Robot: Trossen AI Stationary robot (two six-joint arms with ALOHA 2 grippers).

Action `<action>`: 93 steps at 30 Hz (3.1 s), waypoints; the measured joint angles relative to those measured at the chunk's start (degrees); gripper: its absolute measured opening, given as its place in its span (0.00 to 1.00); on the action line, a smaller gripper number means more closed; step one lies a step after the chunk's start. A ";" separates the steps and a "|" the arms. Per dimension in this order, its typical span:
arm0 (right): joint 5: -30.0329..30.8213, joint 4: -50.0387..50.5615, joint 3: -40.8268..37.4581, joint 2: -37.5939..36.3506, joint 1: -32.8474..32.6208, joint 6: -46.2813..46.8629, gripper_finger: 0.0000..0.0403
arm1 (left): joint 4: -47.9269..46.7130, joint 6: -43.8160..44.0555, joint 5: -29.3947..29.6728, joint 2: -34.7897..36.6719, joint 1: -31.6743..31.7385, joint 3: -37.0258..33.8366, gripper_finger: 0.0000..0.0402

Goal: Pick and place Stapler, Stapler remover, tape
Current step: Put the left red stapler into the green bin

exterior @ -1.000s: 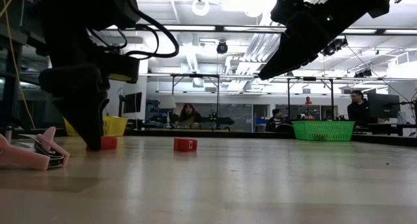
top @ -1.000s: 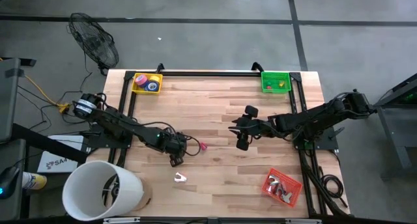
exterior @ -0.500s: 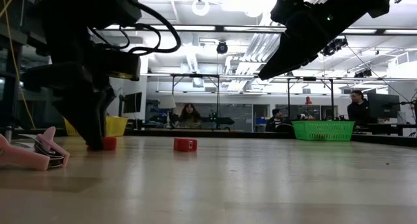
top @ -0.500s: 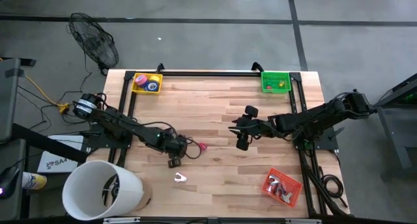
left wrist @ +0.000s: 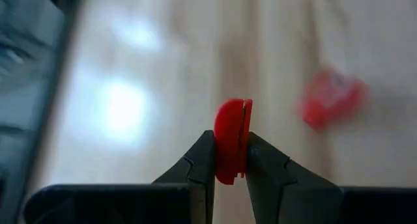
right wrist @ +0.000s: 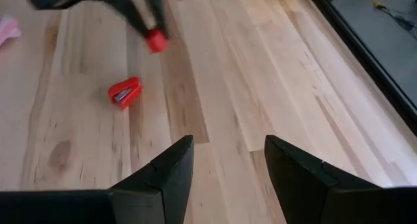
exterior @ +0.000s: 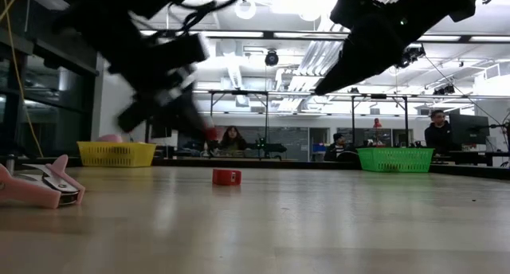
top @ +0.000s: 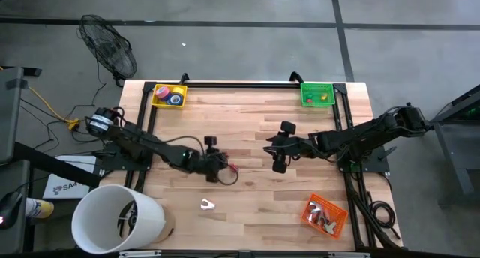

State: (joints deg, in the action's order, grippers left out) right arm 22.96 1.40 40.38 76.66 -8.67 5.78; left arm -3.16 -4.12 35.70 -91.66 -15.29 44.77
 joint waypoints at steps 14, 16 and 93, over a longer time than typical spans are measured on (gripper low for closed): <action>-1.64 -5.17 0.00 0.00 0.05 -17.57 0.45 | 33.86 -39.22 -10.40 0.17 15.10 0.15 0.14; -0.60 -7.05 0.00 0.28 0.05 -20.21 0.45 | 33.82 -39.21 -13.07 0.17 16.45 0.15 0.14; 8.24 -39.36 0.02 17.77 3.92 -40.30 0.10 | 31.37 -41.99 -18.79 -0.17 17.55 0.20 0.24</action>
State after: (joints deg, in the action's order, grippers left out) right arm 31.20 -37.95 40.40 94.43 -4.75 -34.52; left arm 28.21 -46.11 16.91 -91.83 2.26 44.97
